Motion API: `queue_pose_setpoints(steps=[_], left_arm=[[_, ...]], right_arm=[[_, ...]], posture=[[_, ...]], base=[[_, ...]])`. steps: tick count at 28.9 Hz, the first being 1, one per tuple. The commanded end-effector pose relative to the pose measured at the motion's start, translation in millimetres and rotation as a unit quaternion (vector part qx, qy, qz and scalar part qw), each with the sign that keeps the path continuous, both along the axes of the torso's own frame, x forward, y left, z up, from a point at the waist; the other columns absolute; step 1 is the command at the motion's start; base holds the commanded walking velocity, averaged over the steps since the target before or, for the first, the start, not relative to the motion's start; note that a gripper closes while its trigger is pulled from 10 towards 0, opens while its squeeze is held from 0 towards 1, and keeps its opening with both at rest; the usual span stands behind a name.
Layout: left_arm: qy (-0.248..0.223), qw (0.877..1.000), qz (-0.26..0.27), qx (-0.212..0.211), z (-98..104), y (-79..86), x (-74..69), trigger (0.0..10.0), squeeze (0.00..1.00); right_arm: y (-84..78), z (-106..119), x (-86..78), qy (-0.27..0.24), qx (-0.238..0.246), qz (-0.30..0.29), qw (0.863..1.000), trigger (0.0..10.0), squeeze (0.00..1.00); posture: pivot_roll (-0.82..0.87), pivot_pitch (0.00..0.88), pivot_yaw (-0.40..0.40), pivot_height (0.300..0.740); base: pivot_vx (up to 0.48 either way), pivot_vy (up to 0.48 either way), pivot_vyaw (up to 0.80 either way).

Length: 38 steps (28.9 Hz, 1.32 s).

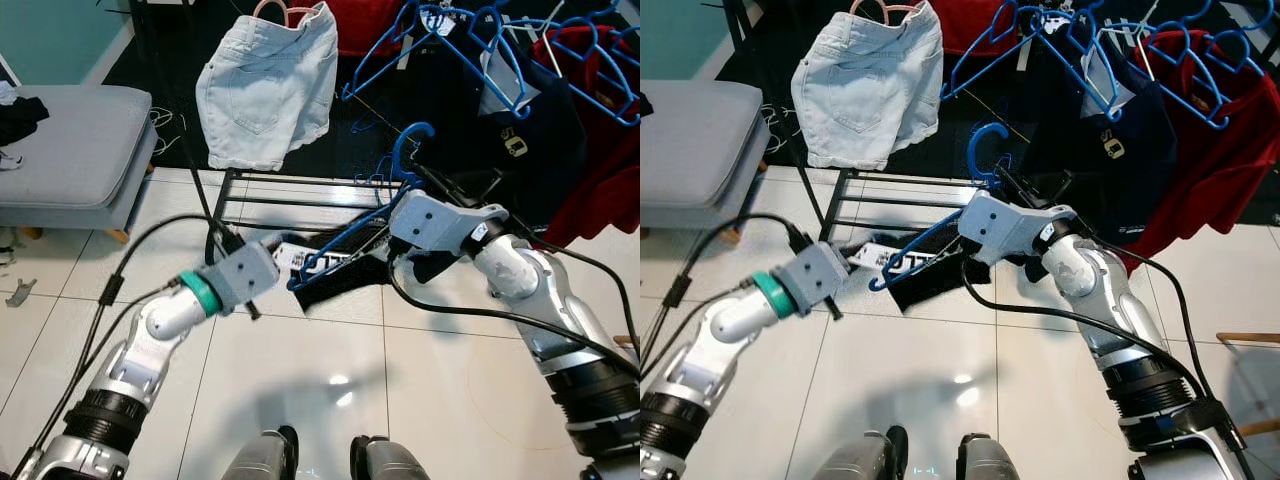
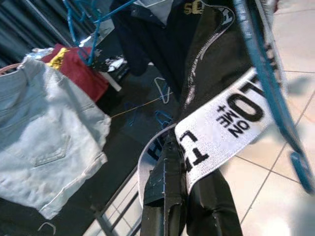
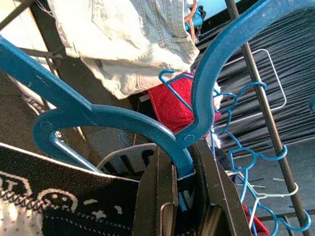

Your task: Hang hanger

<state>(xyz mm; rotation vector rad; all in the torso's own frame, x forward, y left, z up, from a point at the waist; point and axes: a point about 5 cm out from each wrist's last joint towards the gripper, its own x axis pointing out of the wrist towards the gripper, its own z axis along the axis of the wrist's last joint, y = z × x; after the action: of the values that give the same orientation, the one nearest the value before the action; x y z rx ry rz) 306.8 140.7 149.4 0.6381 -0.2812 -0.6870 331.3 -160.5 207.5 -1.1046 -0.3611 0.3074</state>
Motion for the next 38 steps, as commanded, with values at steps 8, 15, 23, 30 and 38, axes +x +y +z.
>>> queue_pose_setpoints(steps=[8, 15, 23, 30, 38], left_arm=[[0.03, 0.999, -0.004, 0.009, -13.2, 2.3, -5.8, 10.0, 0.0], [0.06, 0.998, 0.013, 0.022, -33.5, 7.2, -8.8, 10.0, 0.0], [0.062, 0.998, 0.018, 0.02, -33.4, 8.6, -9.4, 10.0, 0.0], [0.028, 1.0, 0.006, 0.0, -7.4, 5.5, -5.3, 10.0, 0.0], [0.011, 0.999, -0.04, -0.019, 16.3, -6.0, -9.6, 10.0, 0.0]], right_arm=[[-7.6, 10.6, 3.9, -0.031, 0.045, -0.032, 0.998, 10.0, 0.0], [-7.5, 41.7, -1.8, -0.085, 0.149, -0.013, 0.985, 10.0, 0.0], [-8.3, 35.2, -0.3, -0.074, 0.139, -0.019, 0.987, 10.0, 0.0], [-9.0, 11.8, 4.3, -0.047, 0.037, -0.044, 0.997, 10.0, 0.0], [-19.8, 5.2, 8.3, -0.039, 0.0, -0.078, 0.996, 10.0, 0.0]], posture=[[-0.09, 0.098, 0.069, 0.74], [-0.1, 0.101, 0.068, 0.74], [-0.1, 0.101, 0.065, 0.74], [-0.09, 0.1, 0.063, 0.74], [-0.1, 0.102, 0.065, 0.74]], base=[[0.0, 0.0, 0.0], [0.0, 0.0, 0.0], [0.0, 0.0, 0.0], [0.0, 0.0, 0.0], [0.0, 0.0, 0.0]])
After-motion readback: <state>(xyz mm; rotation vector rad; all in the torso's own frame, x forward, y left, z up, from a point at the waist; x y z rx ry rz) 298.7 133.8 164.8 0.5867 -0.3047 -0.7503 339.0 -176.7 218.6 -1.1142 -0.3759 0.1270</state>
